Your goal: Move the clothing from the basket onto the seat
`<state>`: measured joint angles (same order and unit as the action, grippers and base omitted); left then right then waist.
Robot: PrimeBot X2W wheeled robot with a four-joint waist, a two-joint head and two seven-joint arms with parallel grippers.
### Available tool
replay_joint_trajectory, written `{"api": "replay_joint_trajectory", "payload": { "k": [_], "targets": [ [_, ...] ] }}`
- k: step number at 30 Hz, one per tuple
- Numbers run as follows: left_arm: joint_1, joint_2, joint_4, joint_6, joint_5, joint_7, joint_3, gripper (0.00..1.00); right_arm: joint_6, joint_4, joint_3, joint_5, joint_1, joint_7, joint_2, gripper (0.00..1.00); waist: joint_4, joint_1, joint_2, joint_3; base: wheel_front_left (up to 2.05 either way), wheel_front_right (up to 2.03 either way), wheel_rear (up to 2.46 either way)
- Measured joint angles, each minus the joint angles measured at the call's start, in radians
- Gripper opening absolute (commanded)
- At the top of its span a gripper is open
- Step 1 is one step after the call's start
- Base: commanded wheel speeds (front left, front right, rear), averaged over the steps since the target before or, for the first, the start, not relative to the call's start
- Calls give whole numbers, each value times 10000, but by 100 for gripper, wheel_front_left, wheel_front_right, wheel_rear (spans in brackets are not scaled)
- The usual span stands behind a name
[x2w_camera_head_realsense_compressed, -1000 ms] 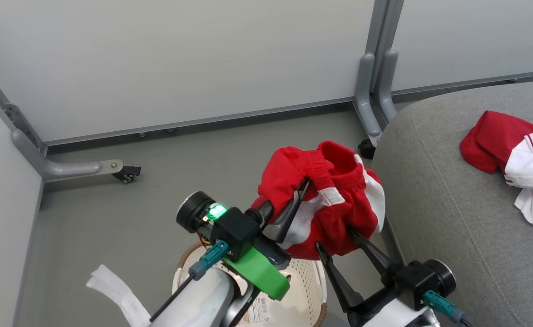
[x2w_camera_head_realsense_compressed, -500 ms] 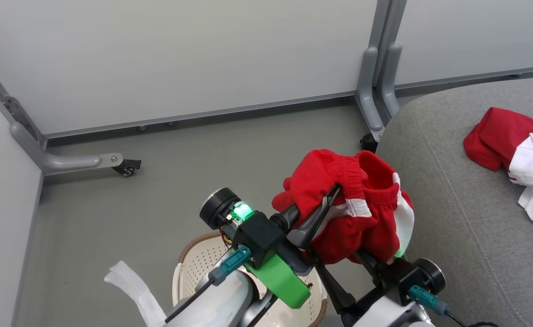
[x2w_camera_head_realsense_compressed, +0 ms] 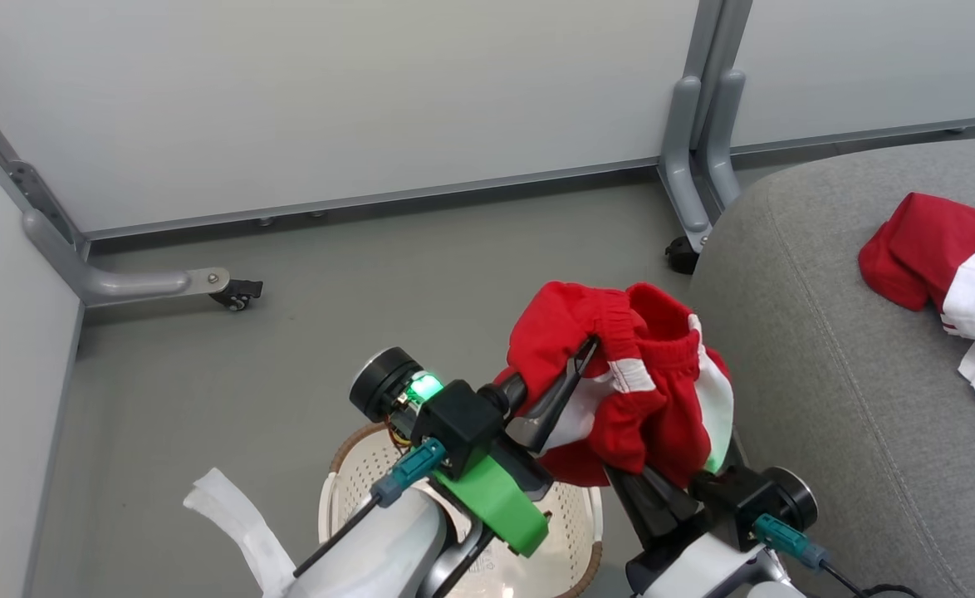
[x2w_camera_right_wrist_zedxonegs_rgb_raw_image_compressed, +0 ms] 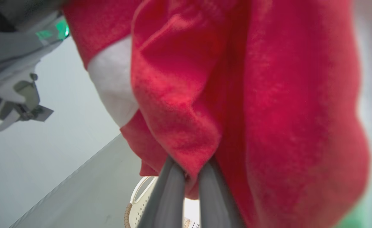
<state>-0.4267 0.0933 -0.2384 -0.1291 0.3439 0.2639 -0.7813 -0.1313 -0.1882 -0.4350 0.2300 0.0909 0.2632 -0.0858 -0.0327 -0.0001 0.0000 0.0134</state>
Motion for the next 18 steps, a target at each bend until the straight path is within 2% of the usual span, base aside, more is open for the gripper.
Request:
{"api": "replay_joint_trajectory", "payload": {
  "k": [1, 18],
  "targets": [
    [1, 6, -40, -2, 0, 2, 27, 100, 0, 27, 27, 0, -4, 0, 12, 0, 9, 0, 0, 8, 0, 0, 0],
    [5, 128, -794, 0, -46, 2, 42, 100, 0, 412, 468, -73, -19, 0, 117, 0, -18, 0, 0, 149, 0, 0, 0]
  ]
}}
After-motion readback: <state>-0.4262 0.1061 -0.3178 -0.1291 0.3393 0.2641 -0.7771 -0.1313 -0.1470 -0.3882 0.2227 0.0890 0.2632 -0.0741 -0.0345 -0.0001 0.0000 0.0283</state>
